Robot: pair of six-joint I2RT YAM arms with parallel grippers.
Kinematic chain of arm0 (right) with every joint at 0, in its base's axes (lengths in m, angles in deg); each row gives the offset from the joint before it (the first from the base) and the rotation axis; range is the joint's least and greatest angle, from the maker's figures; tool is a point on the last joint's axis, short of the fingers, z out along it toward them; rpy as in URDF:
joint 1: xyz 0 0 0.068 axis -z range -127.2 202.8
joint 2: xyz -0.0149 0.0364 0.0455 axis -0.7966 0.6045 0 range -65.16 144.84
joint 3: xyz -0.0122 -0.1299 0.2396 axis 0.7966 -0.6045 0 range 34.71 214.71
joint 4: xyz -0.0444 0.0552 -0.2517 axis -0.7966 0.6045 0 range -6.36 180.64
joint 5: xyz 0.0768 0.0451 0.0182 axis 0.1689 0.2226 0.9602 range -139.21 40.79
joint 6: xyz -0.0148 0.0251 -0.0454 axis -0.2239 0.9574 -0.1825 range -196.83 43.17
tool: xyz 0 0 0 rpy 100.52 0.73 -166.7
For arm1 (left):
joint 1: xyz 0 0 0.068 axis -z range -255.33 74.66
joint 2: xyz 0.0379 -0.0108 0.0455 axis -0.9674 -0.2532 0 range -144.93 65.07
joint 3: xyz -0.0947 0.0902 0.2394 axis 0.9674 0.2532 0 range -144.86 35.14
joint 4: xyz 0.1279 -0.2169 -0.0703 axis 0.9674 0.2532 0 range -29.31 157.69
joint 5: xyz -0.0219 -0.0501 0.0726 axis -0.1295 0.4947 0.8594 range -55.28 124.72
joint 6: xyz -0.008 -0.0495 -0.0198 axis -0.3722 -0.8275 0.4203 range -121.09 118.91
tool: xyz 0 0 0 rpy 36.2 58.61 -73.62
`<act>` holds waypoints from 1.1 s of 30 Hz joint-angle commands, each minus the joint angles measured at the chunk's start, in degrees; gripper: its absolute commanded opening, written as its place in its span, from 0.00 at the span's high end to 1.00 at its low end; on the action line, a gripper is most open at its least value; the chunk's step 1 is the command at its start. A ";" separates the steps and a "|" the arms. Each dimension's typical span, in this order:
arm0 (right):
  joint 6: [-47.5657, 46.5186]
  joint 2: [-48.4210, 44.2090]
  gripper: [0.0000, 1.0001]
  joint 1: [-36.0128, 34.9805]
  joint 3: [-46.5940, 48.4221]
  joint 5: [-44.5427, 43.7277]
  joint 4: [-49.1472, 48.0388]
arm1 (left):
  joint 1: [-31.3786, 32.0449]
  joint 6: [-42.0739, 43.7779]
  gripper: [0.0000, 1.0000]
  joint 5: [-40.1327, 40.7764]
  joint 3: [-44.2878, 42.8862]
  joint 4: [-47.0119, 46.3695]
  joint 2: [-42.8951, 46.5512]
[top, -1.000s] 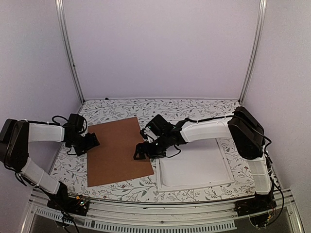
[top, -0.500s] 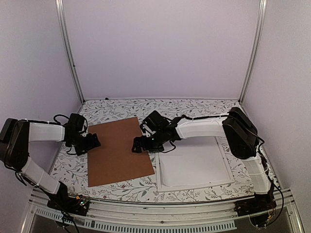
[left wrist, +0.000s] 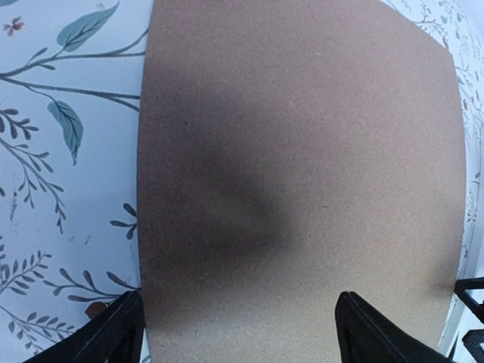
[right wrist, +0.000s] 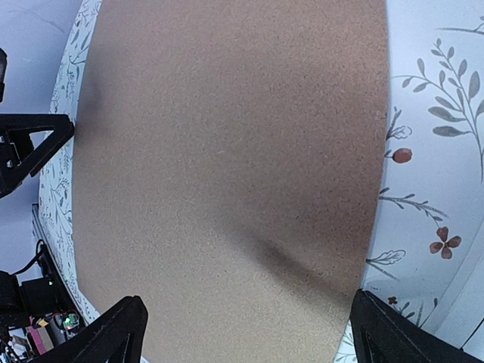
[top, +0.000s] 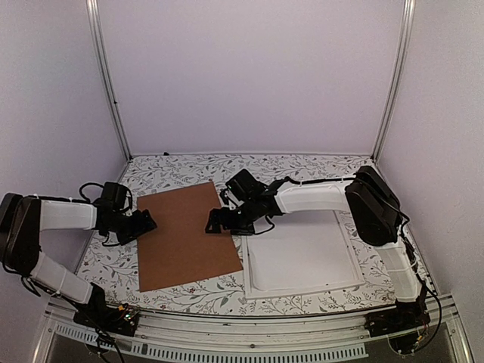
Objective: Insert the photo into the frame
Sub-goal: Pick up the backboard from the center of the board.
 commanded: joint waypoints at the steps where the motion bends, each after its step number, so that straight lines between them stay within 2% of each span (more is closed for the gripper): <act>1: 1.49 1.93 0.03 -0.58 -2.74 3.70 -3.00 | 0.85 -1.46 0.12 -11.45 2.08 1.38 0.37; 13: 2.27 -0.74 0.04 -0.63 -7.94 5.42 -5.38 | 0.23 -2.42 0.17 -18.87 0.02 0.39 10.73; 33: 0.95 -1.16 0.06 -0.85 -9.29 10.67 -7.23 | -0.04 -4.45 0.18 -21.02 0.84 -2.89 18.04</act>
